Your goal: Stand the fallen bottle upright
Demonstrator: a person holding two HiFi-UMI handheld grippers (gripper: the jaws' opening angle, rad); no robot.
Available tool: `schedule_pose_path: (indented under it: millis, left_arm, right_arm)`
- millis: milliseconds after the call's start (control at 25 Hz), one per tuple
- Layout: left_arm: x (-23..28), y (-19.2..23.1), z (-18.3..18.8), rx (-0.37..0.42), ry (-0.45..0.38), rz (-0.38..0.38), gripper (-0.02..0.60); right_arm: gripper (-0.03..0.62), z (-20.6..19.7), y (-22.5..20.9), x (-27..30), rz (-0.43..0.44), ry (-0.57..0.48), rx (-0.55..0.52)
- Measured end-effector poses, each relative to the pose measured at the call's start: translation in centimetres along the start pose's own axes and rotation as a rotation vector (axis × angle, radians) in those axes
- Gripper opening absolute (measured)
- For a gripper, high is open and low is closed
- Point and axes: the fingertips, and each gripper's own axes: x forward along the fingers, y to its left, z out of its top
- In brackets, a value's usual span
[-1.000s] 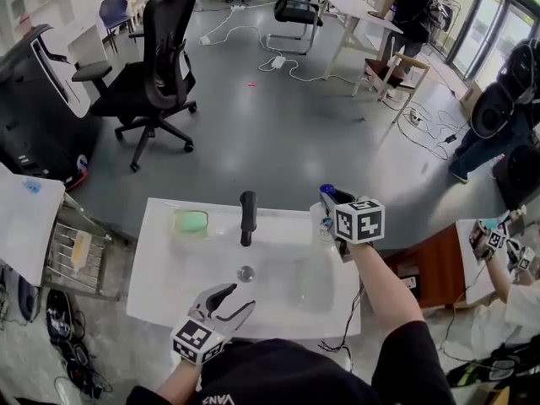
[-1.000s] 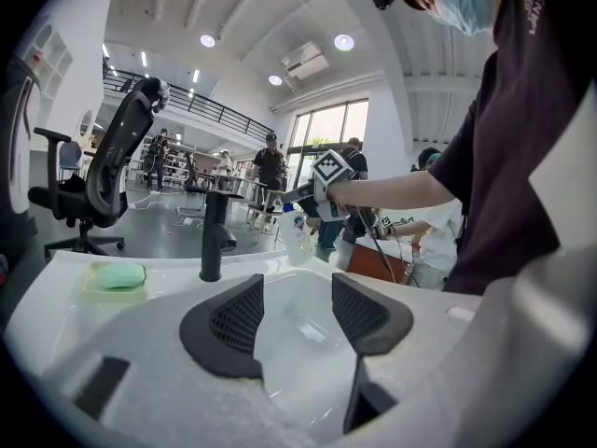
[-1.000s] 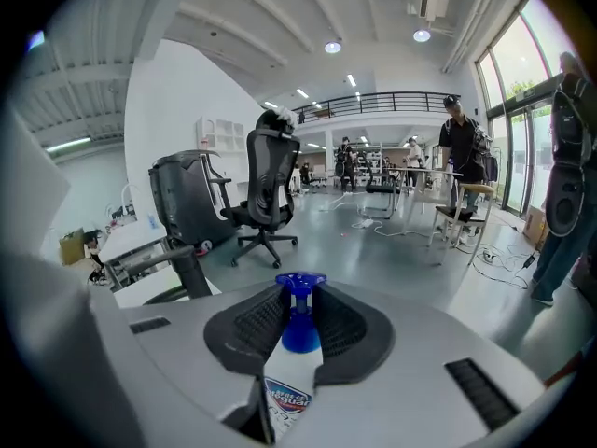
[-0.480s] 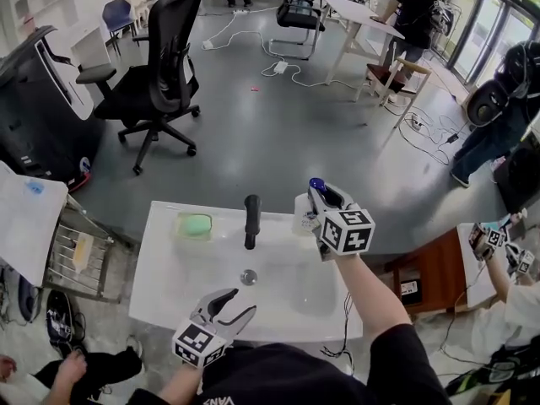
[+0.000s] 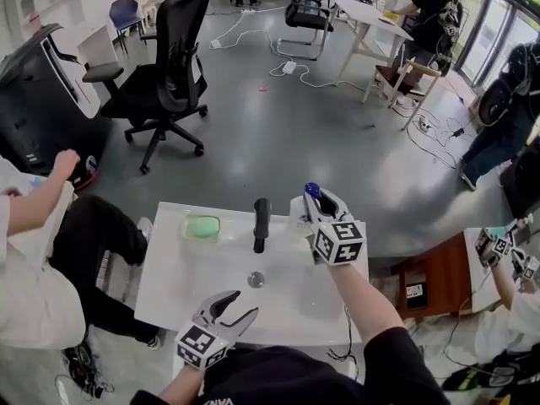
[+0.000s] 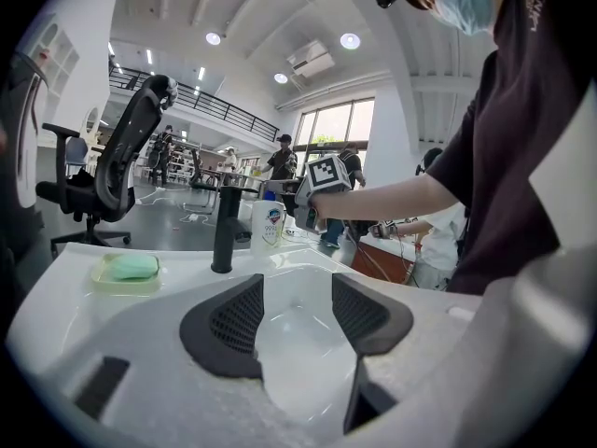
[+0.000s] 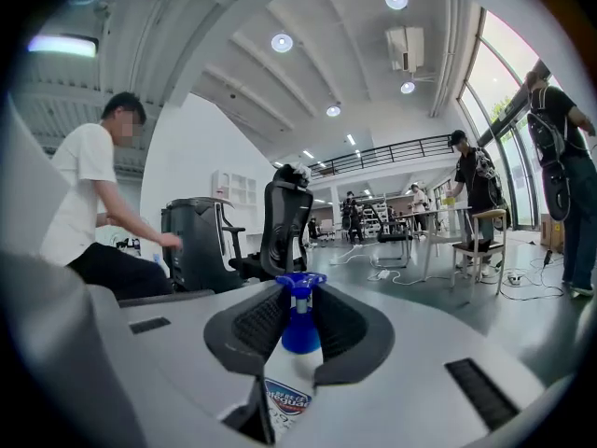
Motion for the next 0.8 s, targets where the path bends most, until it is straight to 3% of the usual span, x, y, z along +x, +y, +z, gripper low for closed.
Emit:
schedule_pose_path:
  millis: [800]
  left_arm:
    - [0.9,0.3,0.1,0.009,0.002,-0.064,0.236]
  right_arm:
    - [0.084,-2.8,1.2,-3.0,-0.002,0.000,-0.054]
